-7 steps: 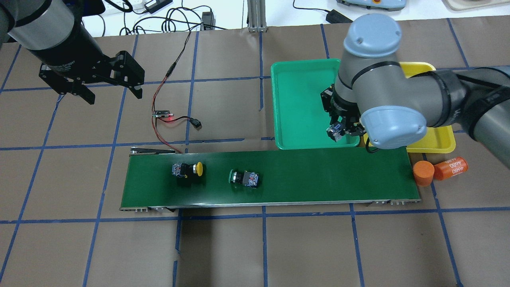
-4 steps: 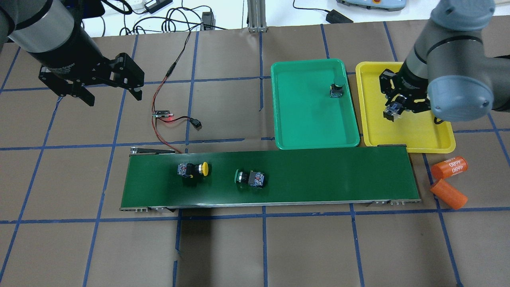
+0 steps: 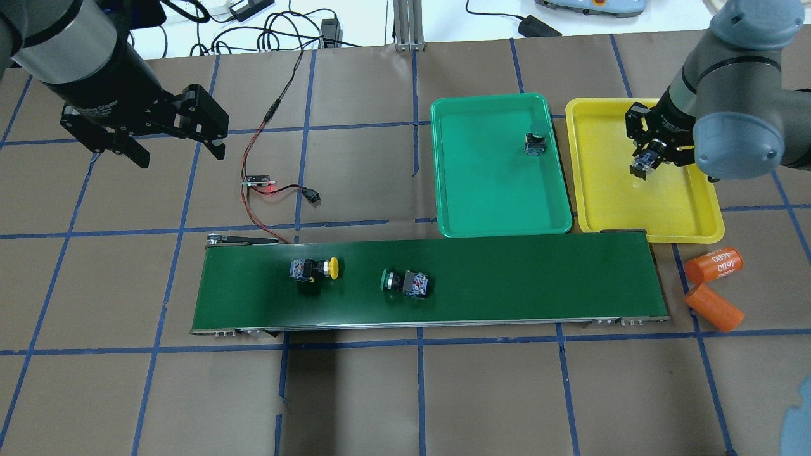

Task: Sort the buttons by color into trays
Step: 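Carry the yellow button into the yellow tray and open the right gripper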

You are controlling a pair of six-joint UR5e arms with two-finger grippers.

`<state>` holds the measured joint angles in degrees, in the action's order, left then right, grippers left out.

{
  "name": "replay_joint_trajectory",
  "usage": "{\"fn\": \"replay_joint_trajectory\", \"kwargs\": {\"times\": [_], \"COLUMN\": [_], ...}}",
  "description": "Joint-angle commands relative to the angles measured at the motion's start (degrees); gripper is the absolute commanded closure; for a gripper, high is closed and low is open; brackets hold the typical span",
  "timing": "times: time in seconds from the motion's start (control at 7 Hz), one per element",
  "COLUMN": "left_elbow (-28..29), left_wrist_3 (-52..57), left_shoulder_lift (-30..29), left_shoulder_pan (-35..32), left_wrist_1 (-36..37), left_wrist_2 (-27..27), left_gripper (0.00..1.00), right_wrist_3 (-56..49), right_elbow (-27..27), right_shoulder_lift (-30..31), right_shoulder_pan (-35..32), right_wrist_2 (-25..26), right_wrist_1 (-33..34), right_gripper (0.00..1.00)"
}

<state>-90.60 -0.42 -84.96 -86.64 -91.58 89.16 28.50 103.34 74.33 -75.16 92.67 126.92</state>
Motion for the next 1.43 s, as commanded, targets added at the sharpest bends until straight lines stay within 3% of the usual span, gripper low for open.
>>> {"fn": "replay_joint_trajectory", "kwargs": {"times": [0.0, 0.43, 0.57, 0.86, 1.29], "left_elbow": [0.0, 0.0, 0.1, 0.2, -0.1], "left_wrist_3": [0.1, 0.1, 0.1, 0.2, 0.2], "left_shoulder_lift": [0.1, 0.1, 0.1, 0.3, 0.5], "left_shoulder_pan": [0.4, 0.6, 0.6, 0.5, 0.5], "left_wrist_1": [0.1, 0.1, 0.1, 0.0, 0.0], "left_wrist_2": [0.1, 0.1, 0.0, 0.1, 0.0], "left_gripper": [0.0, 0.0, 0.0, 0.0, 0.0], "right_wrist_3": [0.3, 2.3, 4.5, 9.5, 23.7], "right_elbow": [0.1, 0.5, 0.7, 4.3, 7.4], "right_shoulder_lift": [5.9, 23.9, 27.1, 27.3, 26.9], "right_shoulder_pan": [-0.2, -0.3, -0.5, -0.8, -0.9], "right_wrist_2": [-0.3, -0.6, -0.5, -0.7, -10.1], "right_wrist_1": [-6.7, -28.6, -30.4, -33.7, -33.6], "right_gripper": [0.0, 0.0, 0.0, 0.0, 0.0]}}
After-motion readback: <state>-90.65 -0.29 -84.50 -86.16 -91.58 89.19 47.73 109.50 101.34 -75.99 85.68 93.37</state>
